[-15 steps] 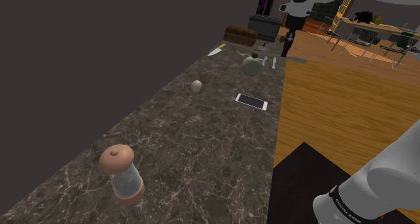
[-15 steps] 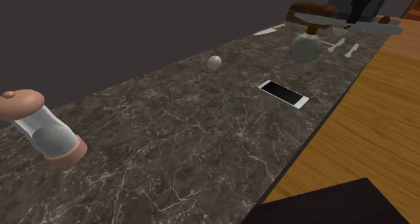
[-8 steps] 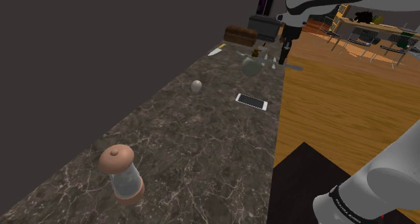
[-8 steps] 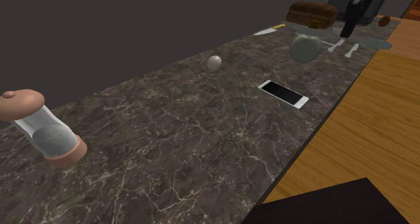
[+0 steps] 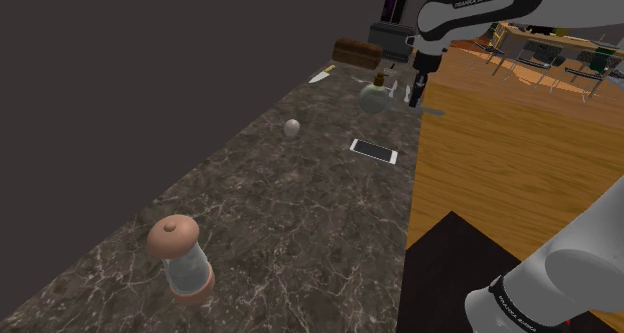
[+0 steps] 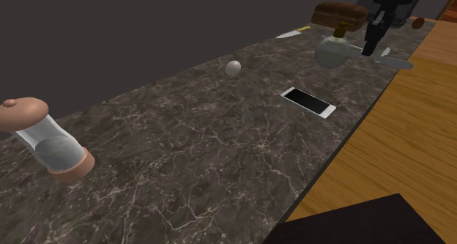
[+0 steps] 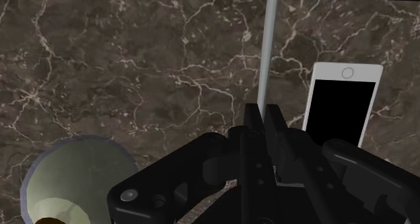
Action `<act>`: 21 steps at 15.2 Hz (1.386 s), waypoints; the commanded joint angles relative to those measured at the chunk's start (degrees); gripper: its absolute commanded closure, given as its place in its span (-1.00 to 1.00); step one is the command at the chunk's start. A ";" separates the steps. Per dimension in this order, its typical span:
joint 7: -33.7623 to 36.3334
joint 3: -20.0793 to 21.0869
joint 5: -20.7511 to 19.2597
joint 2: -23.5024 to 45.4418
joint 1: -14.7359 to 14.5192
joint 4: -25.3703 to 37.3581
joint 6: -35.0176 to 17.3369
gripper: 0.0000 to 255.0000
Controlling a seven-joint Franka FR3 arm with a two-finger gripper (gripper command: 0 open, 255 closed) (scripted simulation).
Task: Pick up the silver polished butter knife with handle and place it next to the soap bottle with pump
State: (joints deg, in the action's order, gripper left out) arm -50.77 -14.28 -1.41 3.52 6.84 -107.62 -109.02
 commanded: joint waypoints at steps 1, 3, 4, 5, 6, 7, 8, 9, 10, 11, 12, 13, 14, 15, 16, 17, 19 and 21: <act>-0.11 -0.05 0.09 0.37 0.07 -1.08 -1.47 1.00; -0.14 -0.05 0.17 0.74 0.09 -2.20 -2.95 1.00; -0.15 -0.06 0.22 0.95 0.10 -2.73 -3.68 1.00; -0.17 -0.06 0.27 1.16 0.12 -3.26 -4.41 1.00; -0.19 -0.06 0.32 1.39 0.13 -3.77 -5.14 1.00; -0.21 -0.06 0.38 1.63 0.14 -4.27 -5.87 1.00; -0.23 -0.06 0.44 1.87 0.16 -4.75 -6.60 1.00; -0.26 -0.05 0.51 2.14 0.17 -5.22 -7.33 1.00; -0.29 -0.05 0.58 2.41 0.19 -5.68 -8.05 1.00; -0.32 -0.05 0.65 2.69 0.20 -6.13 -8.77 1.00; -0.35 -0.04 0.73 2.99 0.22 -6.56 -9.49 1.00; -0.39 -0.04 0.81 3.29 0.24 -6.98 -10.21 1.00; -0.43 -0.03 0.89 3.61 0.26 -7.39 -10.93 1.00; -0.47 -0.02 0.98 3.94 0.28 -7.79 -11.65 1.00; -0.52 -0.01 1.07 4.28 0.30 -8.17 -12.36 1.00; -0.57 0.00 1.17 4.63 0.32 -8.55 -13.07 1.00; -0.67 0.04 1.37 5.36 0.36 -9.25 -14.49 1.00; -0.80 0.08 1.62 6.21 0.42 -9.96 -16.03 1.00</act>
State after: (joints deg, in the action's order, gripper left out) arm -51.45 -14.20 0.08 9.29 7.20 -117.18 -124.19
